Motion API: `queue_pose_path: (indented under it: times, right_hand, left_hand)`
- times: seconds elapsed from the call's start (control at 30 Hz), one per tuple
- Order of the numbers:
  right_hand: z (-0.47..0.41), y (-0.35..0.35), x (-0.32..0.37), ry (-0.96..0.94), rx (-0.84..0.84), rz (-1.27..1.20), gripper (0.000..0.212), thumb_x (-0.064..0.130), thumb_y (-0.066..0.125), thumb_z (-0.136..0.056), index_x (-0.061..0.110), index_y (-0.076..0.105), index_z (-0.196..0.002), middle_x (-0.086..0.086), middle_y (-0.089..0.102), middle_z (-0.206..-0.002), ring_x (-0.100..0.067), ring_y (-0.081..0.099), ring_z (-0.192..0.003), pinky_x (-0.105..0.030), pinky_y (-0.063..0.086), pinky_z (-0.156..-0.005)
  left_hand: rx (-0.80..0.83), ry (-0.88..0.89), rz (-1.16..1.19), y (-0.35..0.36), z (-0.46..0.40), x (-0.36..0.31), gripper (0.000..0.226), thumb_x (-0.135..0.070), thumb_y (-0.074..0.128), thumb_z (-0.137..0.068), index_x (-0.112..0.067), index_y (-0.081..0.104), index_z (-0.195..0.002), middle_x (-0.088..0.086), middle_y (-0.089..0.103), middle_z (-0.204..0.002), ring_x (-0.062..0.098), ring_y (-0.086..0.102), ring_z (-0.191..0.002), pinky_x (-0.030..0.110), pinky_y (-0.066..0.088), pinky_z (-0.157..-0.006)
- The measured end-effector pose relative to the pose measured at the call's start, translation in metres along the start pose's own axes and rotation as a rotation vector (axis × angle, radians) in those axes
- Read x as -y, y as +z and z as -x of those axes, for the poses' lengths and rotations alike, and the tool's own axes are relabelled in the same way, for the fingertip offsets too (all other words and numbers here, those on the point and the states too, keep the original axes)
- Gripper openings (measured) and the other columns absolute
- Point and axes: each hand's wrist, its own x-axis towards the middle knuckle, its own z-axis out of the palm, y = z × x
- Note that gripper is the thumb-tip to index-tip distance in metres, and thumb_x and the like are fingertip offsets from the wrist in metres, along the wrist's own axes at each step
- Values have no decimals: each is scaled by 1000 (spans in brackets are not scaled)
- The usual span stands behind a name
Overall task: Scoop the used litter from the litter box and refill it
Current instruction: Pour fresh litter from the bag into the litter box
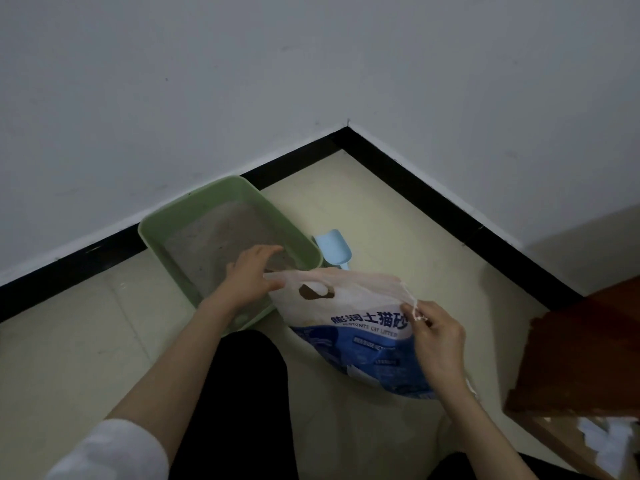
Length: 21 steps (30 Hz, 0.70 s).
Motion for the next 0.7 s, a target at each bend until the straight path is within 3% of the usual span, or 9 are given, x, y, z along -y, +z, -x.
queue_pose_path:
  times: [0.1, 0.2, 0.27, 0.33, 0.4, 0.47, 0.6, 0.7]
  right_hand:
    - [0, -12, -5, 74, -32, -50, 16, 2, 60, -88, 7, 68, -75, 1, 61, -71, -11, 52, -66, -14, 33, -59]
    - [-3, -21, -10, 183, -87, -138, 31, 5, 60, -88, 17, 55, -60, 1, 53, -62, -4, 46, -58, -17, 33, -56]
    - [-6, -25, -13, 267, -117, -170, 32, 8, 60, -89, 18, 56, -58, -4, 52, -61, -12, 46, -61, -27, 34, -58]
    - [-7, -31, -13, 359, -178, -224, 15, 11, 60, -89, 12, 70, -77, -10, 61, -73, -18, 53, -73, -30, 39, -65]
    - [-9, -37, -13, 445, -251, -260, 19, 13, 60, -90, 0, 71, -98, -17, 66, -83, -23, 59, -79, -39, 48, -74]
    - [-12, -45, -16, 523, -299, -315, 23, 13, 59, -90, -6, 66, -101, -21, 67, -88, -31, 62, -85, -51, 49, -86]
    - [-20, -59, -27, 654, -366, -365, 30, 17, 61, -89, 4, 64, -115, -7, 66, -96, -24, 61, -95, -41, 51, -85]
    - [-25, -68, -36, 689, -371, -353, 29, 18, 60, -89, 7, 64, -116, -7, 66, -102, -23, 61, -96, -37, 50, -83]
  left_hand:
    - [28, 105, -158, 5, -5, -20, 49, -33, 65, -82, -31, 49, -129, -8, 40, -140, 14, 23, -136, 39, 12, -105]
    - [-56, 202, -186, 7, -8, -38, 16, -30, 66, -81, -26, 68, -97, -11, 56, -105, 11, 38, -121, 28, 12, -84]
    - [-101, 247, -168, 10, -8, -47, 9, -27, 66, -81, -21, 70, -88, -10, 60, -97, 11, 43, -112, 25, 10, -80]
    - [-163, 299, -149, 13, -8, -57, 10, -25, 66, -81, -18, 70, -86, -9, 63, -96, 12, 45, -108, 25, 11, -80]
    - [-195, 355, -158, 16, -11, -71, 12, -26, 65, -82, -17, 71, -87, -7, 64, -96, 13, 47, -104, 27, 14, -83]
    - [-194, 421, -143, 18, -16, -87, 13, -25, 64, -84, -15, 71, -88, -3, 66, -94, 16, 50, -100, 28, 20, -82]
    - [-179, 538, -57, 27, -21, -115, 16, -21, 66, -83, -6, 71, -82, 6, 69, -85, 26, 56, -86, 29, 31, -78]
    - [-158, 576, -76, 33, -23, -131, 19, -25, 62, -86, -9, 71, -90, 3, 69, -92, 22, 55, -90, 31, 32, -86]
